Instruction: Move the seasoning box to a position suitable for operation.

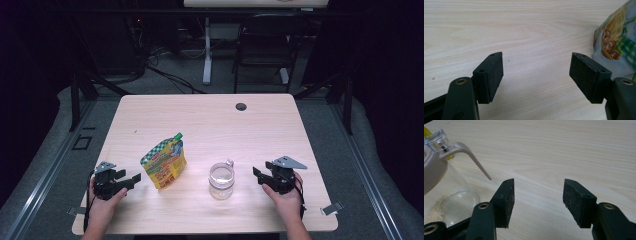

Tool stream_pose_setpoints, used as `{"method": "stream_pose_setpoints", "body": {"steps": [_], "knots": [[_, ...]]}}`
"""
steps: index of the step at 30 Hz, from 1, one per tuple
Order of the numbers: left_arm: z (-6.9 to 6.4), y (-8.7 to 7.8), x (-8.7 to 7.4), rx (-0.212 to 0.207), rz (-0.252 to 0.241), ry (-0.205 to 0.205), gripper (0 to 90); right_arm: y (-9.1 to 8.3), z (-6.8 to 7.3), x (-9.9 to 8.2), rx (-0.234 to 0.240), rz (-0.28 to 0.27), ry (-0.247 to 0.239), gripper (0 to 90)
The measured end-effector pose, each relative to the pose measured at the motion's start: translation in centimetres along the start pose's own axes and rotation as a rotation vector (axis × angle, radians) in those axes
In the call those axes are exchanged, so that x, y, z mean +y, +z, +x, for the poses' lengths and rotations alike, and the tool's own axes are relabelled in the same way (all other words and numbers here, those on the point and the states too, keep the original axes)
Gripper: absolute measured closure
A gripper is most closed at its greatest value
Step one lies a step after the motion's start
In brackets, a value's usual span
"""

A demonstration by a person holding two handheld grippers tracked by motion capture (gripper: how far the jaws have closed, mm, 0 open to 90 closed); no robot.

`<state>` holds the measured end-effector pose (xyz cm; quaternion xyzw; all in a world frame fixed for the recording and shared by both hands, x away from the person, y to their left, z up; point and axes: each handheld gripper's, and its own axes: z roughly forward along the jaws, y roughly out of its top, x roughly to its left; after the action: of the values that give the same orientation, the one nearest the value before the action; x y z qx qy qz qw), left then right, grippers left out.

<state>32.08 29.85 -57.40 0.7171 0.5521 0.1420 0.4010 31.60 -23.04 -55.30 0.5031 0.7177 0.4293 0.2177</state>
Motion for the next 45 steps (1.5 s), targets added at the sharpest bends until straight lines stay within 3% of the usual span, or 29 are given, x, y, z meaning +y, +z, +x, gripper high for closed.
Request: {"method": "stream_pose_setpoints", "body": {"steps": [8,14,15,20,25,26,31,38,44,45], "knots": [[-0.2,-0.4,-0.2,0.001,0.005,0.023,27.5,0.3,0.0,0.2,0.012,-0.002,0.003,46.5],[-0.3,-1.2,-0.6,0.01,-0.01,0.029,27.5,1.0,0.6,0.6,0.057,0.002,-0.042,54.7],[-0.2,-1.6,-0.8,0.017,-0.005,0.041,27.5,1.2,0.9,0.8,0.077,0.014,-0.068,56.7],[-0.2,-2.3,-1.2,0.033,-0.02,0.032,27.6,1.9,1.3,1.2,0.103,0.017,-0.108,61.8],[-0.3,-3.0,-1.8,0.049,-0.018,0.032,27.6,2.7,1.8,1.7,0.178,0.024,-0.121,63.9],[-0.3,-3.0,-1.9,0.051,-0.017,0.034,27.6,3.1,2.1,1.8,0.208,0.036,-0.143,64.5],[-0.2,-3.3,-2.3,0.063,0.006,0.037,27.6,4.0,2.8,2.0,0.252,0.065,-0.172,67.7],[-0.3,-3.5,-2.8,0.083,0.015,0.043,27.8,5.2,3.6,2.4,0.275,0.091,-0.213,72.3],[-0.2,-3.7,-3.0,0.094,0.009,0.033,27.8,6.3,4.2,2.4,0.286,0.1,-0.233,77.5],[-0.2,-3.7,-3.0,0.094,0.01,0.031,27.8,6.3,4.2,2.3,0.291,0.098,-0.219,78.1]]}}
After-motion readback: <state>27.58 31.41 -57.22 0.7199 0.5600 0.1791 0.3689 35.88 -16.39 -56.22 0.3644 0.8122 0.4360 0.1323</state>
